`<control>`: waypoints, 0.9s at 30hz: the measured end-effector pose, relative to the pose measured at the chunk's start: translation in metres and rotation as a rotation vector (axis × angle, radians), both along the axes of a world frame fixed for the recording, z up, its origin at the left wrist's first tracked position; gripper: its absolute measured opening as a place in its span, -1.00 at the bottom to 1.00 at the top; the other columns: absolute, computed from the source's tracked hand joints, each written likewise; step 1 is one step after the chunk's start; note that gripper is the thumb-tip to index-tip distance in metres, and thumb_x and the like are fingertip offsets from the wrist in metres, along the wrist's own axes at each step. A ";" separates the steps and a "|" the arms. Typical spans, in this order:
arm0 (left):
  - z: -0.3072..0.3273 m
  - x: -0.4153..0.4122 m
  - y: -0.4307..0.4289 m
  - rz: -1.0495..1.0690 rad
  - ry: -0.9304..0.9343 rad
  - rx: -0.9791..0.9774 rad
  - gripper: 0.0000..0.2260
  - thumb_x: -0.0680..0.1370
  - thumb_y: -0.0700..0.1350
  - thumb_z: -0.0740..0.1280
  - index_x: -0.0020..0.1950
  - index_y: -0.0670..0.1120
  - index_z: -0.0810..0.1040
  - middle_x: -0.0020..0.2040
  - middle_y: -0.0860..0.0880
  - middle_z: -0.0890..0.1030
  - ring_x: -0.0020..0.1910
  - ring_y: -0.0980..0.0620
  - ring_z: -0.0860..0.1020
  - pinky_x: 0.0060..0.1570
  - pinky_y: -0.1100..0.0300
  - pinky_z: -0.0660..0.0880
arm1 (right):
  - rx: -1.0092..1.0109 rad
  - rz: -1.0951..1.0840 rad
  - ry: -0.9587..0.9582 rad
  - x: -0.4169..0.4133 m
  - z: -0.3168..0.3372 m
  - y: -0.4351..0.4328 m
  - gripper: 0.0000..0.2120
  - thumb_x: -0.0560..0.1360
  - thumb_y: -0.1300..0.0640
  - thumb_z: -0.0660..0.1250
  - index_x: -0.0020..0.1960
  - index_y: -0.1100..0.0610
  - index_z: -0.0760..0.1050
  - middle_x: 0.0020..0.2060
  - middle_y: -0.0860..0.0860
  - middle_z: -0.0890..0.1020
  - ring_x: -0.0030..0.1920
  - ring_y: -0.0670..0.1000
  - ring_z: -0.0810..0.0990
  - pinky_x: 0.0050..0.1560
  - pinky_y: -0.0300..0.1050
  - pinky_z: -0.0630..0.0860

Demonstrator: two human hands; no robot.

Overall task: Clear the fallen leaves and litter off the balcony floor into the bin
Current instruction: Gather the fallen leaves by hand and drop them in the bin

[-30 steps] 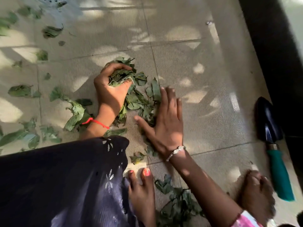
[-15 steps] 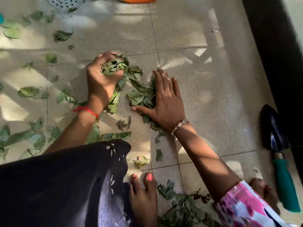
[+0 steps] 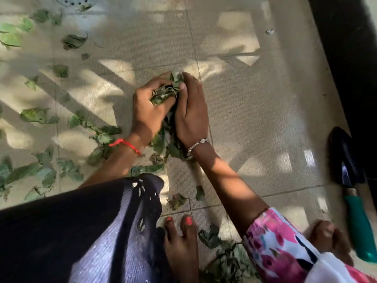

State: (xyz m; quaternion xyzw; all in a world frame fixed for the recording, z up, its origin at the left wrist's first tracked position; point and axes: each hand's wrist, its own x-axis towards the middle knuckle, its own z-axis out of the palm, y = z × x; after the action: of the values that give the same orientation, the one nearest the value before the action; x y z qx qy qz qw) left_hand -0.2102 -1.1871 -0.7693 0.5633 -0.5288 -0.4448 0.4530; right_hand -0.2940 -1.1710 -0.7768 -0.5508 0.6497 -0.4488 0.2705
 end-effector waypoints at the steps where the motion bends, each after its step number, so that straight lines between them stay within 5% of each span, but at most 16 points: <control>1: 0.000 -0.006 0.007 0.034 0.083 0.008 -0.80 0.35 -0.15 0.33 -0.03 -0.06 0.54 0.01 -0.04 0.59 0.05 0.14 0.55 0.18 0.23 0.44 | -0.016 -0.042 -0.083 0.006 0.004 0.000 -0.54 0.58 0.08 -0.03 0.26 0.36 0.41 0.18 0.23 0.53 0.24 0.16 0.47 0.31 -0.01 0.34; 4: 0.000 -0.019 0.021 0.192 0.315 0.063 -0.73 0.34 -0.09 0.33 0.02 -0.07 0.55 -0.05 0.00 0.61 -0.01 0.10 0.57 0.13 0.17 0.47 | 0.010 -0.148 -0.357 0.016 0.009 0.004 -0.61 0.56 0.11 0.05 0.17 0.32 0.50 0.11 0.18 0.58 0.14 -0.01 0.51 0.20 -0.30 0.35; 8: 0.003 -0.028 0.020 0.323 0.452 0.129 -0.53 0.29 -0.06 0.39 0.11 -0.29 0.56 -0.09 -0.01 0.64 -0.02 0.05 0.58 0.08 0.17 0.48 | 0.057 -0.193 -0.691 0.015 0.016 0.006 -0.53 0.49 -0.03 0.10 0.08 0.32 0.55 0.04 0.19 0.62 0.09 0.05 0.56 0.18 -0.16 0.42; 12: 0.007 -0.034 0.020 0.329 0.658 0.292 -0.65 0.24 -0.03 0.42 -0.05 -0.17 0.63 -0.07 -0.11 0.64 -0.01 -0.06 0.60 0.02 0.10 0.48 | 0.096 -0.219 -0.905 0.004 0.018 0.003 -0.62 0.51 0.06 0.09 0.03 0.28 0.57 -0.02 0.23 0.63 0.04 0.10 0.58 0.17 -0.02 0.46; 15: 0.013 -0.040 0.019 0.334 0.731 0.329 -0.80 0.34 -0.09 0.33 -0.13 -0.16 0.63 -0.18 -0.07 0.66 -0.14 -0.02 0.62 -0.11 0.17 0.52 | 0.136 -0.233 -1.046 -0.004 0.016 0.002 -0.71 0.58 0.16 0.11 -0.02 0.28 0.57 -0.16 0.11 0.63 -0.08 0.00 0.59 -0.01 -0.24 0.50; 19: 0.032 -0.051 0.009 0.357 0.813 0.322 -0.81 0.53 -0.20 0.20 -0.10 -0.22 0.58 -0.23 -0.07 0.65 -0.21 0.03 0.63 -0.19 0.25 0.56 | 0.191 -0.218 -1.174 -0.012 0.025 -0.012 -0.76 0.50 0.09 0.22 -0.17 0.17 0.61 -0.22 0.07 0.65 -0.11 0.02 0.61 -0.01 -0.16 0.53; 22: 0.054 -0.061 -0.004 0.351 0.972 0.357 -0.83 0.50 -0.18 0.22 -0.07 -0.22 0.57 -0.18 -0.09 0.65 -0.16 0.00 0.63 -0.10 0.22 0.56 | 0.238 -0.222 -1.189 -0.020 0.046 -0.027 -0.78 0.47 0.10 0.26 -0.12 0.22 0.60 -0.12 0.17 0.62 -0.02 0.10 0.57 0.11 -0.02 0.49; 27: 0.111 -0.083 -0.017 0.381 1.049 0.315 -0.74 0.52 -0.20 0.17 -0.22 -0.17 0.64 -0.26 -0.08 0.66 -0.24 0.02 0.64 -0.20 0.26 0.56 | 0.223 -0.221 -1.277 -0.037 0.111 -0.042 -0.84 0.53 0.27 0.23 -0.14 0.31 0.55 -0.24 0.14 0.60 -0.18 0.04 0.59 -0.03 -0.13 0.54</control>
State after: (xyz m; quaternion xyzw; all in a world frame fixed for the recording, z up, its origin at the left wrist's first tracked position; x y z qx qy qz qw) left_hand -0.2929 -1.2044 -0.6578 0.4135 -0.0505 -0.6483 0.6373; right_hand -0.3309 -1.2128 -0.6653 -0.0748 0.4569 -0.6424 0.6107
